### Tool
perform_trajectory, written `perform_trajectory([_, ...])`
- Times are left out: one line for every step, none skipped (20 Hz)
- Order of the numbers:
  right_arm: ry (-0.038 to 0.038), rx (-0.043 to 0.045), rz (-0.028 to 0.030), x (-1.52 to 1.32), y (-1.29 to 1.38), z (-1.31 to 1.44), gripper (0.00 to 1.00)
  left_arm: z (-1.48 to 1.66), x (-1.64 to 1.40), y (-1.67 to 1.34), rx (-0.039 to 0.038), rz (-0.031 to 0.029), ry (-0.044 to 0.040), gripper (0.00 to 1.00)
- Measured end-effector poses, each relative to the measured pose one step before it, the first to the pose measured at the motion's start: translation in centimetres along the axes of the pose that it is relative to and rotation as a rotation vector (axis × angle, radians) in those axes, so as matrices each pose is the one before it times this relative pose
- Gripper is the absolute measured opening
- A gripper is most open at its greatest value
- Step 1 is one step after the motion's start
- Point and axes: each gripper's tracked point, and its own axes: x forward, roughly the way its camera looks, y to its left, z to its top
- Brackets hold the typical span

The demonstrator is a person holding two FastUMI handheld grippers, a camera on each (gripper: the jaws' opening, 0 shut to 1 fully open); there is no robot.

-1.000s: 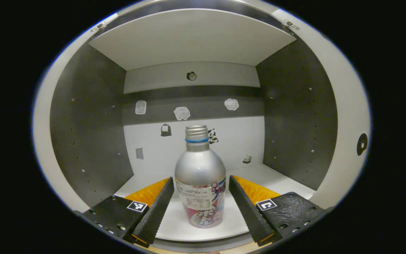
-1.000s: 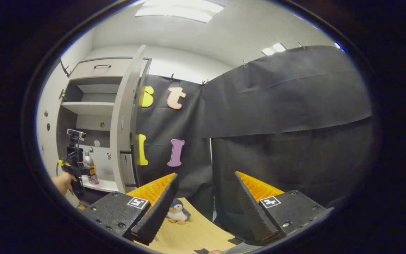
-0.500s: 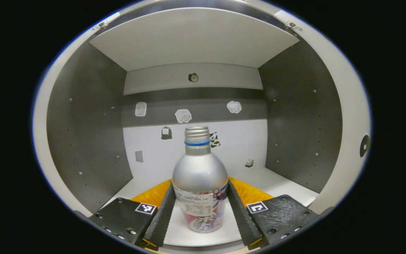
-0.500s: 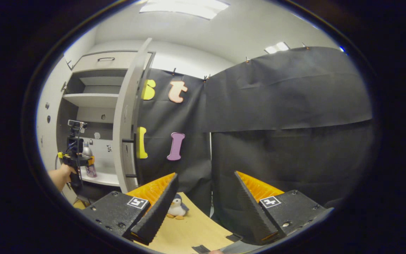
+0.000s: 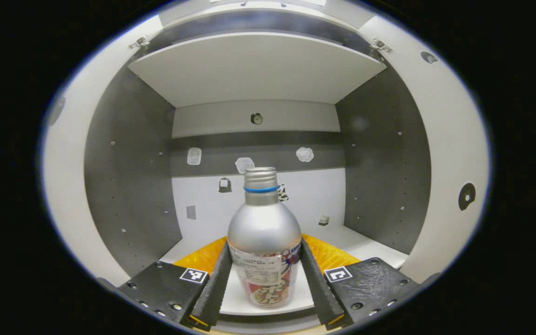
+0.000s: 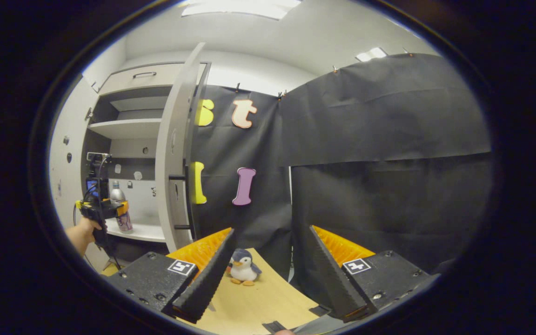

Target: Grasp the bottle in the cabinet with the left hand and place it on the coaster, then close the right door with the right hand and the left door with the left hand.

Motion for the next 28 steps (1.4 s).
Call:
perform_trajectory([0.00205,0.00060,0.01522,0.203,0.439,-0.033,0.99,0.059,-0.607,-0.054,0.00078,-0.00029,-0.00388,0.76])
perform_trajectory([0.00260,-0.00111,0.01256,0.302,0.367,0.101,0.99,0.153,-0.591,-0.076,0.00006,-0.00127,-0.00610,0.80])
perform_trajectory([0.00129,-0.00006,0.01297,0.270,0.308,-0.049,0.99,0.149,-0.571,-0.090,0.00228,-0.00116,-0.00450,0.80])
perform_trajectory([0.00355,-0.00045,0.00969,0.224,0.180,-0.033,1.00,0.008,-0.661,-0.109,0.00133,-0.00294,-0.00010,0.80])
perform_trajectory([0.00207,0.00257,0.01396,0.104,0.211,-0.133,0.99,0.007,-0.559,-0.265,0.00268,-0.00649,0.00026,0.80])
perform_trajectory([0.00447,0.00366,0.01231,0.218,0.310,-0.088,0.99,-0.162,-0.728,-0.096,0.00271,0.00051,0.00302,0.76])
perform_trajectory([0.00786,0.00260,0.01381,0.071,0.288,-0.313,0.99,0.016,-0.560,-0.183,0.00250,-0.00290,-0.00341,0.80])
perform_trajectory([0.00347,0.00104,0.01311,0.143,0.302,-0.130,0.99,0.002,-0.581,-0.022,0.00456,0.00261,-0.00525,0.80])
perform_trajectory([0.00003,-0.00259,0.01036,0.187,0.183,-0.019,0.99,0.049,-0.543,-0.009,0.00569,0.00238,-0.00825,0.76])
perform_trajectory([-0.00078,-0.00484,0.01472,0.176,0.275,0.061,1.00,-0.134,-0.463,-0.161,0.00754,-0.00379,-0.00010,0.76])
perform_trajectory([-0.00147,-0.00390,0.01175,0.175,0.141,0.000,1.00,-0.294,-0.428,-0.157,0.00908,-0.00020,0.00212,0.76])
perform_trajectory([-0.00399,-0.00144,0.01572,0.223,0.294,0.145,1.00,-0.067,-0.575,-0.169,0.00997,-0.00465,-0.00317,0.80])
perform_trajectory([-0.00266,-0.00063,0.01325,0.303,0.235,0.093,0.99,-0.063,-0.488,0.043,0.00926,0.00495,-0.00757,0.80])
perform_trajectory([-0.00082,-0.00037,0.01308,0.384,0.203,0.128,0.99,-0.200,-0.483,-0.209,0.00690,-0.00495,-0.00085,0.80])
perform_trajectory([-0.00020,-0.00061,0.01328,0.239,0.264,-0.002,1.00,-0.101,-0.666,-0.274,-0.00147,-0.00201,-0.00578,0.76])
perform_trajectory([-0.00042,-0.00029,0.01366,0.280,0.324,0.087,0.99,-0.040,-0.640,-0.271,-0.00259,-0.00643,-0.00351,0.76])
perform_trajectory([-0.00045,-0.00052,0.01631,0.151,0.377,-0.007,0.99,-0.177,-0.722,-0.264,-0.00778,-0.00603,-0.00601,0.80])
perform_trajectory([0.00108,-0.00140,0.01505,0.204,0.376,0.033,0.99,-0.003,-0.680,-0.133,-0.00495,-0.00111,-0.00949,0.76])
perform_trajectory([-0.00200,0.00183,0.02264,0.014,0.541,-0.108,0.99,0.020,-0.557,-0.100,-0.00080,0.00122,-0.01146,0.76])
perform_trajectory([-0.00184,0.00253,0.01858,0.069,0.433,0.057,1.00,0.064,-0.652,0.041,0.00090,0.00330,-0.01011,0.76])
perform_trajectory([-0.00100,0.00062,0.01564,0.067,0.277,-0.121,1.00,-0.177,-0.621,-0.130,-0.00278,0.00375,-0.00215,0.76])
perform_trajectory([-0.00061,-0.00147,0.01070,0.117,0.277,-0.009,0.99,-0.270,-0.510,-0.235,-0.00421,-0.00327,0.00619,0.80])
perform_trajectory([0.00056,-0.00040,0.00862,0.034,0.173,-0.005,0.99,-0.436,-0.508,-0.171,-0.00184,-0.00133,0.01010,0.76])
perform_trajectory([-0.00127,0.00034,0.00970,0.087,0.261,0.068,0.99,-0.468,-0.538,-0.112,0.00056,0.00223,0.00713,0.80])
perform_trajectory([-0.00204,-0.00040,0.00546,0.047,0.140,0.078,0.99,-0.100,-0.563,-0.124,0.00095,0.00301,-0.00270,0.76])
perform_trajectory([-0.00495,0.00017,0.00682,0.088,0.183,0.113,0.99,-0.173,-0.434,-0.134,0.00040,0.00303,-0.00634,0.76])
perform_trajectory([-0.00251,-0.00044,0.00367,0.077,0.074,0.000,1.00,-0.444,-0.371,-0.233,-0.00005,-0.00471,0.00926,0.76])
perform_trajectory([-0.00005,0.00082,0.00568,0.062,0.119,-0.032,0.99,-0.789,-0.590,-0.335,-0.00057,-0.00916,0.01844,0.77])
